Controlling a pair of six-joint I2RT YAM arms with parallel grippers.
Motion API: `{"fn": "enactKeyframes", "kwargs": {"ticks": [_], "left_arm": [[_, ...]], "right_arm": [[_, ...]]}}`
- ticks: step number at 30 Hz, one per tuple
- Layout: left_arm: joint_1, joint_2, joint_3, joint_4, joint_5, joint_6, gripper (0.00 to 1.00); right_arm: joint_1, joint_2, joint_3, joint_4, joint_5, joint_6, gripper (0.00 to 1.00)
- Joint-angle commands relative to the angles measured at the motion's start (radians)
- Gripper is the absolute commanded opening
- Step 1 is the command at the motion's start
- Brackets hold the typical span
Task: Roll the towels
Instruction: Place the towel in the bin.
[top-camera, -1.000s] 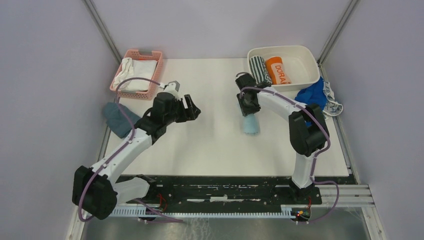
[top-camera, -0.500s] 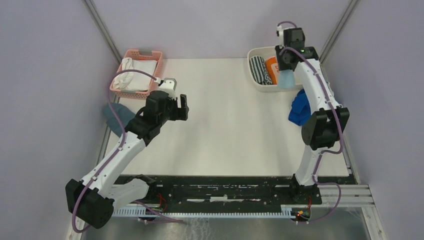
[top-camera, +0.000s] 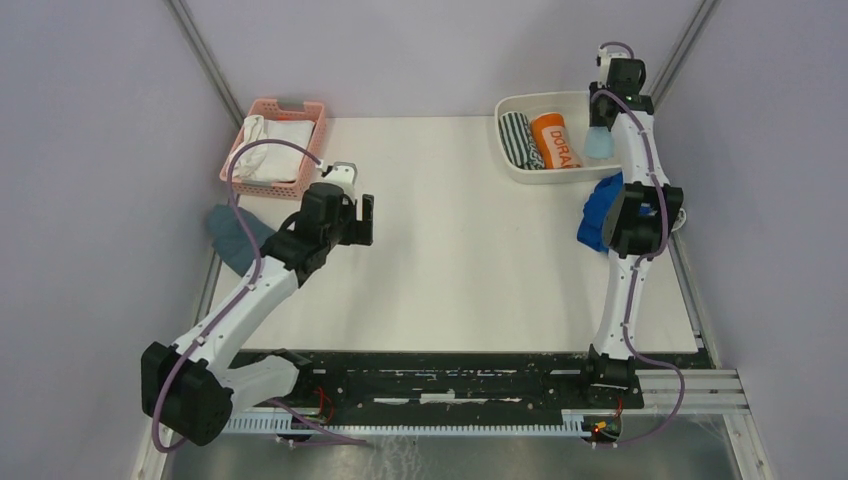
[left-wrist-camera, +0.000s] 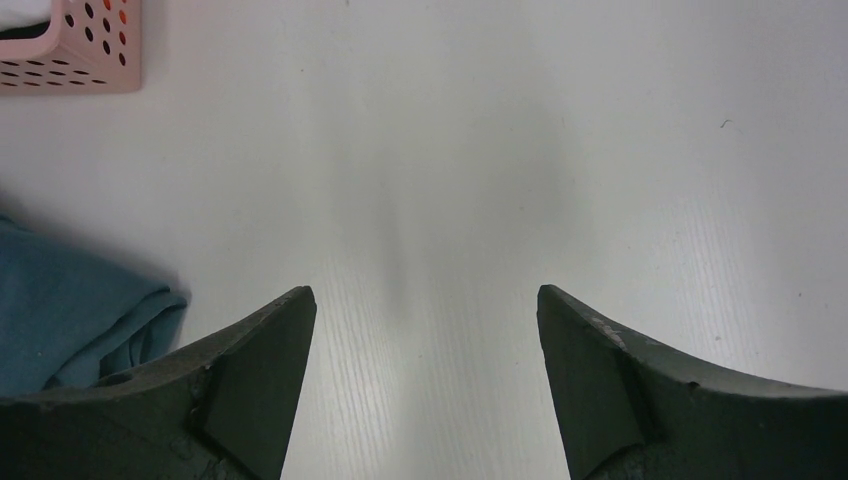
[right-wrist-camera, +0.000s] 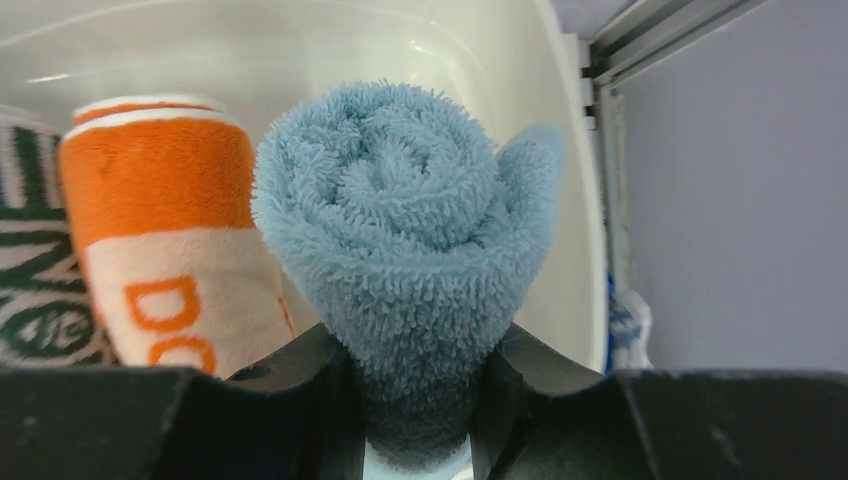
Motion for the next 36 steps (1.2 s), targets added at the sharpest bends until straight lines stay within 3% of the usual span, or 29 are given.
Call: {"fn": "enactKeyframes", "kwargs": {"ticks": [1, 13, 25, 31, 33, 36], "left_arm": [[0.014, 0.026, 0.003, 0.038, -0.020, 0.030, 0.88], [0.023, 0.096, 0.015, 0.050, 0.037, -0.007, 0.88], [0.026, 0.135, 0.030, 0.026, 0.044, -0.013, 0.88], [0.028, 0.146, 0.032, 0.017, 0.044, -0.016, 0.87], [0.028, 0.150, 0.033, 0.014, 0.046, -0.019, 0.87], [0.028, 0.153, 0.037, 0.010, 0.046, -0.019, 0.87]], "right_arm": [[-0.001, 0.089, 0.043, 0.150, -0.035, 0.001, 0.05], [0.000, 0.141, -0.044, 0.074, -0.253, 0.115, 0.11], [0.001, 0.288, 0.050, -0.061, -0.188, 0.269, 0.20], [0.000, 0.328, 0.073, -0.071, -0.141, 0.297, 0.35], [-0.003, 0.326, 0.076, -0.061, -0.115, 0.303, 0.44], [-0.003, 0.273, 0.004, 0.010, -0.148, 0.283, 0.51]]}}
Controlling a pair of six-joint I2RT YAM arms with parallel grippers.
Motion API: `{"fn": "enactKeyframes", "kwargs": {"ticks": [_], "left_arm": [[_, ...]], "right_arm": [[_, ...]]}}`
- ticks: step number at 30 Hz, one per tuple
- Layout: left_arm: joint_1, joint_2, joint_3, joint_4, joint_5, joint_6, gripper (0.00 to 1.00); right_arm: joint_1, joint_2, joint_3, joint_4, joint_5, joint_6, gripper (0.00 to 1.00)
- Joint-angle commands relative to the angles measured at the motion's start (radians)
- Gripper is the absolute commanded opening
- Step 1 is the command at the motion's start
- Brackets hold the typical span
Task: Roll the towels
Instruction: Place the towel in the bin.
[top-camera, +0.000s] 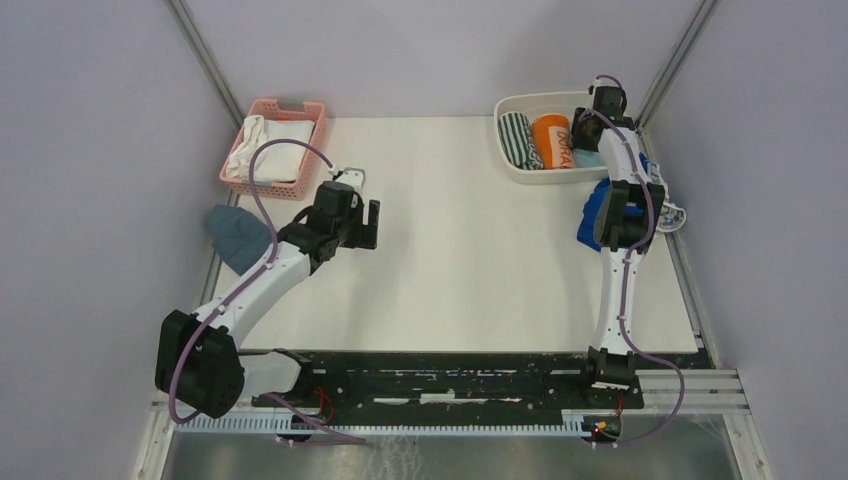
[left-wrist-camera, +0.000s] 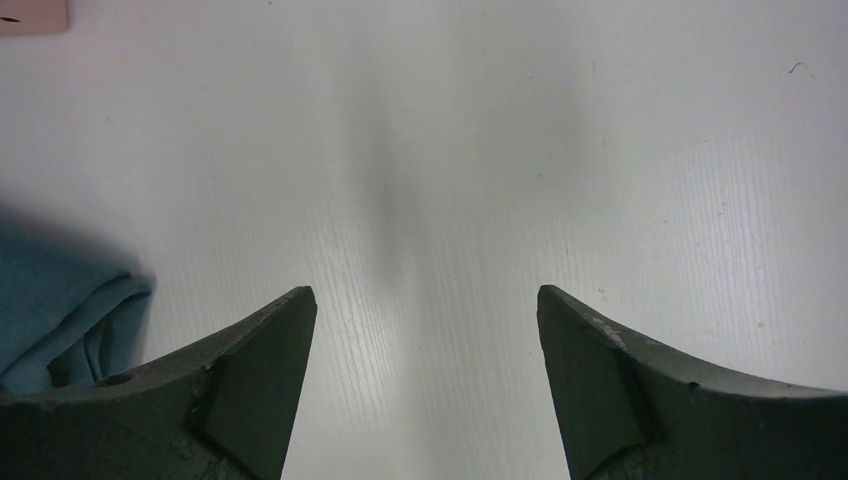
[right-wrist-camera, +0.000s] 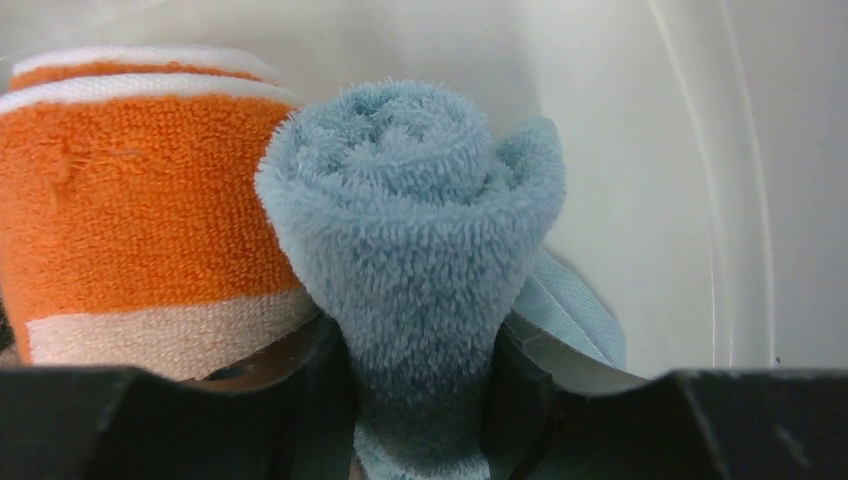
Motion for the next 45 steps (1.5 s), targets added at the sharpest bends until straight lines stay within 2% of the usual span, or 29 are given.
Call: {"fn": "enactKeyframes", "kwargs": {"ticks": [1, 5, 11, 13, 15, 18, 21, 23, 28, 36, 45], "left_arm": [[0.004, 0.011, 0.036, 0.010, 0.008, -0.018, 0.87], [0.004, 0.006, 0.033, 0.008, 0.008, -0.019, 0.87], [0.005, 0.001, 0.033, 0.008, 0.005, -0.019, 0.87], [0.005, -0.002, 0.032, 0.009, 0.007, -0.021, 0.87], [0.004, -0.004, 0.031, 0.008, 0.009, -0.021, 0.87], [0.004, -0.007, 0.031, 0.008, 0.010, -0.021, 0.87], [0.004, -0.011, 0.028, 0.008, 0.014, -0.021, 0.87], [0.005, -0.013, 0.028, 0.008, 0.017, -0.021, 0.87], [0.004, -0.023, 0.030, 0.006, 0.019, -0.021, 0.87], [0.004, -0.060, 0.025, 0.007, 0.012, -0.021, 0.88], [0.004, -0.118, 0.020, 0.004, 0.021, -0.024, 0.88]], "right_arm": [[0.008, -0.016, -0.102, 0.011, -0.018, 0.014, 0.52], [0.007, -0.104, -0.213, 0.108, -0.056, -0.015, 0.61], [-0.003, -0.163, -0.260, 0.156, -0.103, -0.029, 0.63], [-0.015, -0.170, -0.269, 0.170, -0.168, 0.000, 0.59], [-0.024, -0.164, -0.269, 0.178, -0.263, 0.022, 0.50], [-0.025, -0.147, -0.255, 0.165, -0.386, 0.029, 0.48], [-0.025, -0.135, -0.254, 0.156, -0.310, 0.041, 0.48], [-0.026, -0.128, -0.249, 0.142, -0.230, 0.032, 0.55], [-0.033, -0.147, -0.247, 0.134, -0.225, 0.014, 0.63], [-0.044, -0.270, -0.288, 0.159, -0.184, 0.010, 0.76], [-0.050, -0.437, -0.358, 0.140, -0.133, -0.022, 0.82]]}}
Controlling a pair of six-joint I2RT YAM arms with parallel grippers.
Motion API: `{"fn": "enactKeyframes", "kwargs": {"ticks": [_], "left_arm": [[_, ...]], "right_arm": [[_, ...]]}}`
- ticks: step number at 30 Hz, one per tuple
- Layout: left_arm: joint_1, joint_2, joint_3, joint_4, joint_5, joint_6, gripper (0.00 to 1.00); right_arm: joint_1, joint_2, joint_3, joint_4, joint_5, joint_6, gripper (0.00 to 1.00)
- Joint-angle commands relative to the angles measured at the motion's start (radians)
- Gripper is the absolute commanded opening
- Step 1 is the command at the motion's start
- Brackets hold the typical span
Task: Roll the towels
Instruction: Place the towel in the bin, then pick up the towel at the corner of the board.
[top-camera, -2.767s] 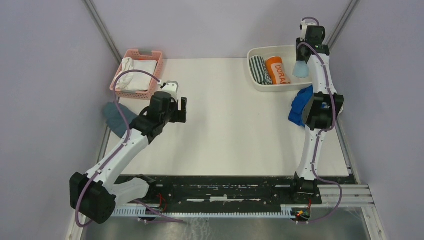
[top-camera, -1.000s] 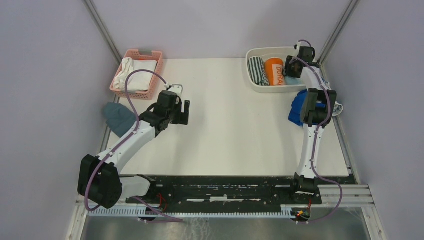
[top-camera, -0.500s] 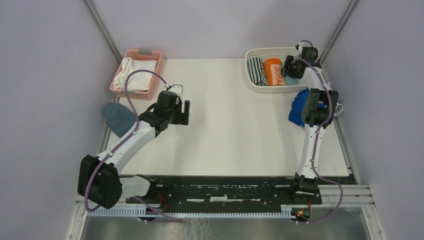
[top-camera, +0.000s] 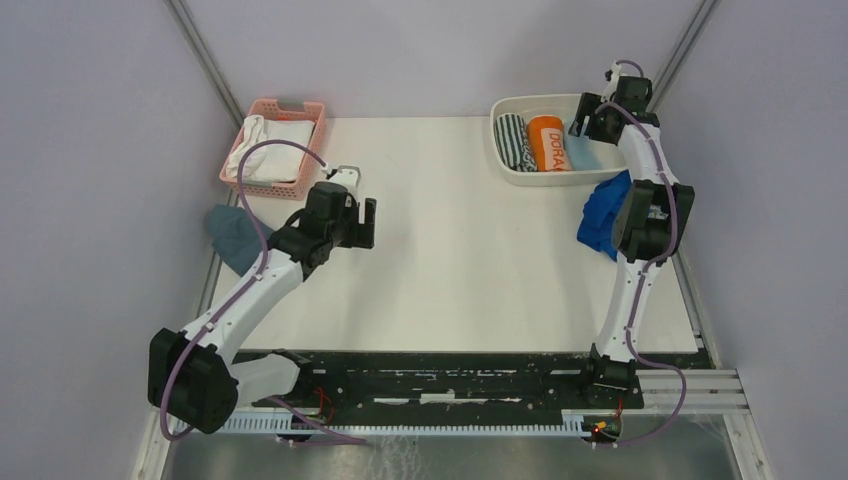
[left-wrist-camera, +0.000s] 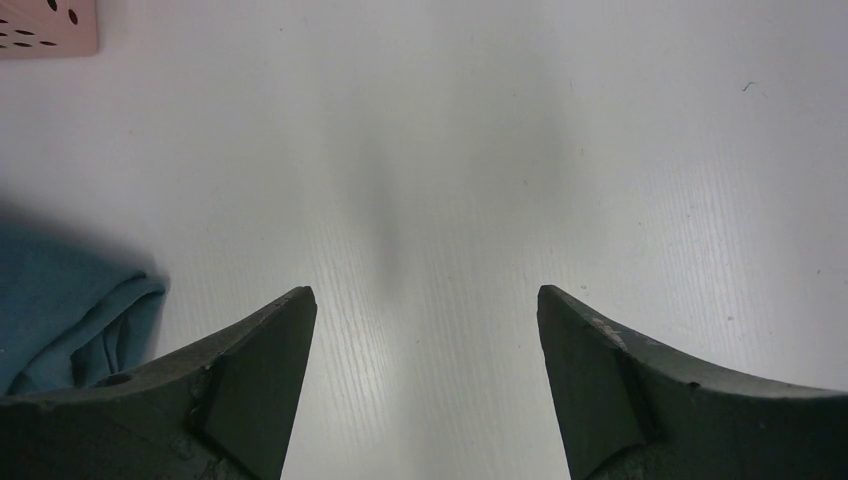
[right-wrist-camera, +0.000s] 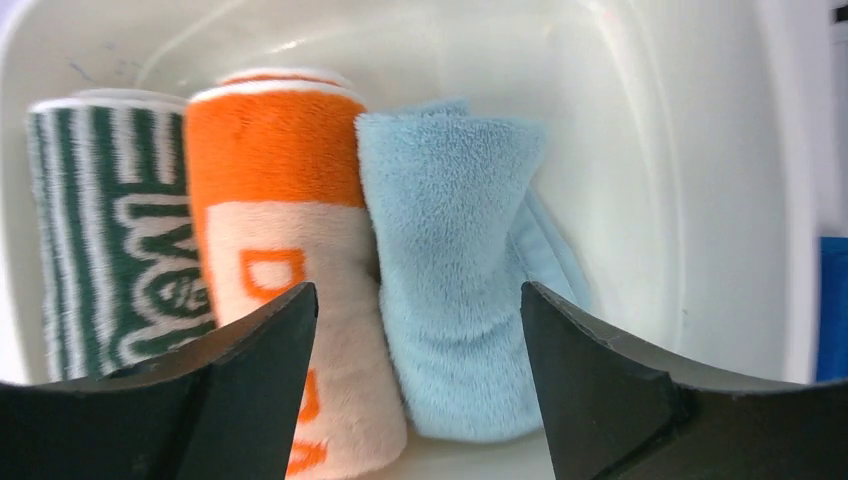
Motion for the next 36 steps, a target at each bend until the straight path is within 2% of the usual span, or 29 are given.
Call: {"fn": "enactKeyframes", "kwargs": {"ticks": [1, 10, 13, 16, 19, 23, 25, 28, 30, 32, 33, 36], "left_arm": [[0.004, -0.060, 0.020, 0.022, 0.014, -0.023, 0.88], [0.005, -0.193, 0.002, 0.028, -0.008, -0.019, 0.89], [0.004, -0.230, -0.009, 0.035, -0.005, -0.015, 0.90], [0.004, -0.239, -0.010, 0.039, -0.003, -0.005, 0.90], [0.003, -0.252, -0.010, 0.042, -0.013, 0.006, 0.90], [0.003, -0.274, -0.020, 0.048, -0.001, -0.001, 0.90], [0.004, -0.277, -0.023, 0.054, 0.007, -0.003, 0.90], [0.003, -0.271, -0.023, 0.055, 0.009, -0.002, 0.90], [0.002, -0.267, -0.023, 0.055, 0.009, -0.003, 0.90], [0.005, -0.264, -0.024, 0.055, 0.007, -0.002, 0.90], [0.004, -0.261, -0.024, 0.055, 0.006, -0.001, 0.90], [0.003, -0.251, -0.022, 0.055, 0.013, -0.001, 0.90]], "right_arm": [[-0.008, -0.173, -0.044, -0.007, 0.060, -0.028, 0.83], [-0.019, -0.513, -0.454, -0.136, 0.452, 0.069, 0.82], [-0.027, -0.580, -0.590, -0.155, 0.458, 0.155, 0.80], [-0.031, -0.615, -0.717, -0.083, 0.385, 0.229, 0.76], [-0.032, -0.582, -0.764, -0.032, 0.331, 0.276, 0.71], [-0.032, -0.496, -0.761, -0.011, 0.339, 0.297, 0.63], [-0.034, -0.478, -0.767, 0.014, 0.329, 0.296, 0.57], [-0.035, -0.487, -0.726, -0.056, 0.321, 0.287, 0.35], [-0.035, -0.540, -0.709, -0.110, 0.338, 0.278, 0.18], [-0.035, -0.606, -0.697, -0.143, 0.371, 0.270, 0.05], [-0.035, -0.635, -0.683, -0.168, 0.384, 0.261, 0.01], [-0.031, -0.714, -0.632, -0.224, 0.368, 0.238, 0.00]]}}
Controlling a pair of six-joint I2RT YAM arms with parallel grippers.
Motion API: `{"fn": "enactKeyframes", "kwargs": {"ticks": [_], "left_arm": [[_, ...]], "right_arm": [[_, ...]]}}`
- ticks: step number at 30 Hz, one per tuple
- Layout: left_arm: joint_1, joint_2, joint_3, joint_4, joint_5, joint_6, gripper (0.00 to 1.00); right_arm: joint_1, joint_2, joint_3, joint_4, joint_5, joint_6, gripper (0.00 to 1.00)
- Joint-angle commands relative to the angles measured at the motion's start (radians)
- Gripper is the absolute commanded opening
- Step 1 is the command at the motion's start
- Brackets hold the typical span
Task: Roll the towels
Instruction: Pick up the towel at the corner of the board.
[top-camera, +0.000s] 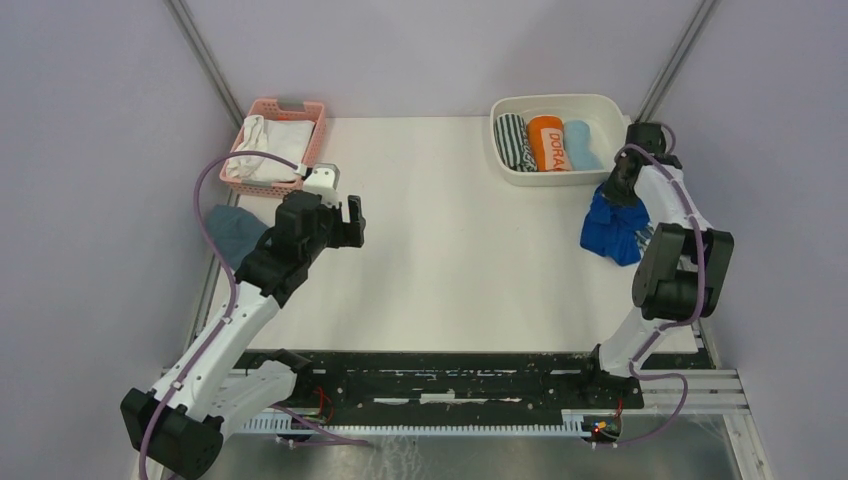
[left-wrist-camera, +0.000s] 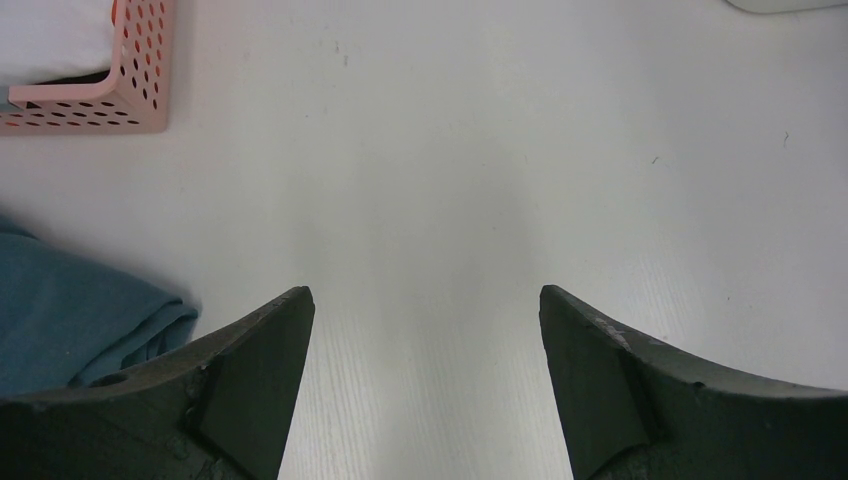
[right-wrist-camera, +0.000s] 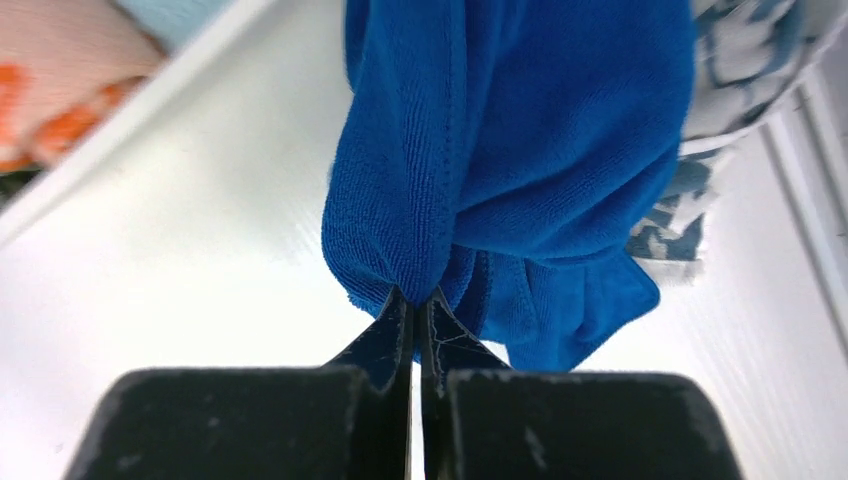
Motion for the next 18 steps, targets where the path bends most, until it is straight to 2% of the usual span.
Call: {"fn": "enactKeyframes", "kwargs": {"ticks": [1, 6, 10, 18], "left_arm": [[0.003, 0.007, 0.003, 0.049, 0.018, -0.003, 0.90], [0.003, 0.019, 0.003, 0.059, 0.057, -0.024, 0.90], [0.002, 0.041, 0.006, 0.077, 0.128, -0.046, 0.90], [0.003, 0.094, 0.048, 0.057, 0.223, -0.072, 0.88]], "right_arm": [[0.009, -0.185, 0.138, -0.090, 0.009, -0.036, 0.00], [0.088, -0.271, 0.254, -0.183, -0.027, -0.076, 0.00], [0.214, -0.300, 0.321, -0.193, -0.086, -0.082, 0.00], [0.526, -0.231, 0.491, -0.052, -0.281, -0.029, 0.00]]}}
